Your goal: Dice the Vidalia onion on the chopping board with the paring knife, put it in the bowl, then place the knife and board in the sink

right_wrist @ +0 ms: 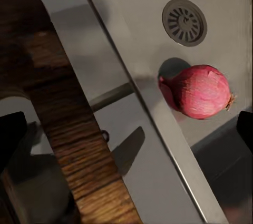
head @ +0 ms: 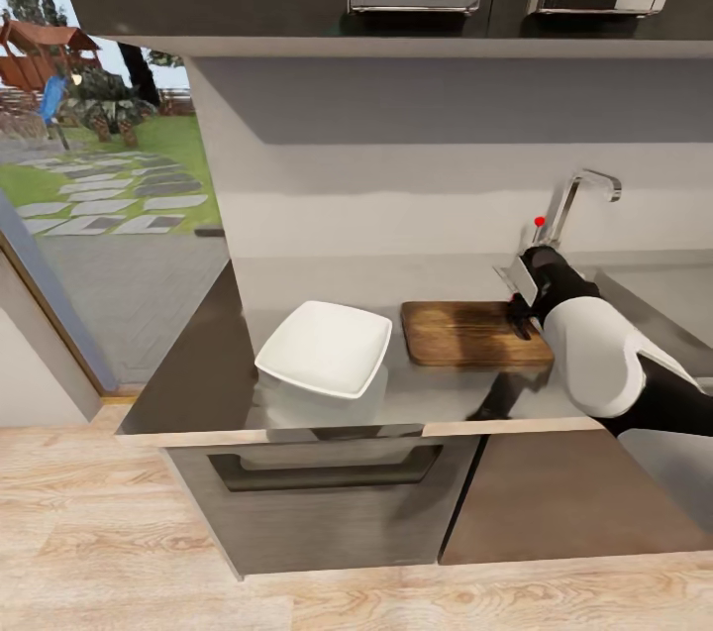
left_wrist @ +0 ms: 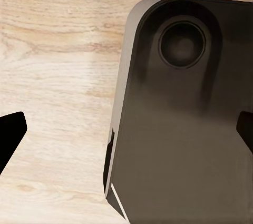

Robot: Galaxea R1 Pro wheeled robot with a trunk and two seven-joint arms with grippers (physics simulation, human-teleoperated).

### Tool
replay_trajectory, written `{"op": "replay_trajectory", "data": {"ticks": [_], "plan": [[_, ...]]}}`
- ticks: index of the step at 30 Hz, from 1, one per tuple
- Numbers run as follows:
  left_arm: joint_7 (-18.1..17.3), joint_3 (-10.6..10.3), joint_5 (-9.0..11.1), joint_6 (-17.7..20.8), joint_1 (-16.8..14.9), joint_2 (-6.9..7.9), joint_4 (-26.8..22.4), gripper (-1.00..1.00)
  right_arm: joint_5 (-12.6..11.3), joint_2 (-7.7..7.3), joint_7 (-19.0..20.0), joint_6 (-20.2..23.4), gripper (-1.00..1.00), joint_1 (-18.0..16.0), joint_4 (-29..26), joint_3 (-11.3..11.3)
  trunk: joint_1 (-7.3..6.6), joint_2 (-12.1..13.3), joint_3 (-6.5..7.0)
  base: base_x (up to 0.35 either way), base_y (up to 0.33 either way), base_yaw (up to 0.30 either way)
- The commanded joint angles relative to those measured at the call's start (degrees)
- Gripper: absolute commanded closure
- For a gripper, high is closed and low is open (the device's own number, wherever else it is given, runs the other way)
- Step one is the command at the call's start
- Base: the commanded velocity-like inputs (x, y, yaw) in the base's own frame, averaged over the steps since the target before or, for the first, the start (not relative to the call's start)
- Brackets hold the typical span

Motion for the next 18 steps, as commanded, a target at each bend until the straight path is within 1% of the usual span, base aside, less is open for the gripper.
{"op": "replay_trajectory", "data": {"ticks": [1, 4, 5, 12, 18], "plan": [[0.0, 0.2, 0.0, -0.3, 0.0, 0.01, 0.1, -1.0, 0.1, 0.08, -0.2, 0.4, -1.0, 0.0, -0.5, -0.4, 0.0, 0.0, -0.04, 0.0, 0.0, 0.0], [0.0, 0.2, 0.0, -0.3, 0.0, 0.01, 0.1, -1.0, 0.1, 0.27, -0.2, 2.1, -1.0, 0.0, -2.6, -0.4, 0.0, 0.0, -0.04, 0.0, 0.0, 0.0], [0.0, 0.2, 0.0, -0.3, 0.0, 0.01, 0.1, -1.0, 0.1, 0.32, -0.2, 2.7, -1.0, 0.0, -4.6, -0.4, 0.0, 0.0, -0.04, 0.0, 0.0, 0.0], [0.0, 0.2, 0.0, -0.3, 0.0, 0.01, 0.1, -1.0, 0.0, 0.34, -0.1, 3.0, -1.0, 0.0, -7.6, -0.4, 0.0, 0.0, -0.04, 0.0, 0.0, 0.0], [0.0, 0.2, 0.0, -0.3, 0.0, 0.01, 0.1, -1.0, 0.0, 0.36, -0.1, 3.1, -1.0, 0.0, -9.1, -0.4, 0.0, 0.0, -0.04, 0.0, 0.0, 0.0]]}}
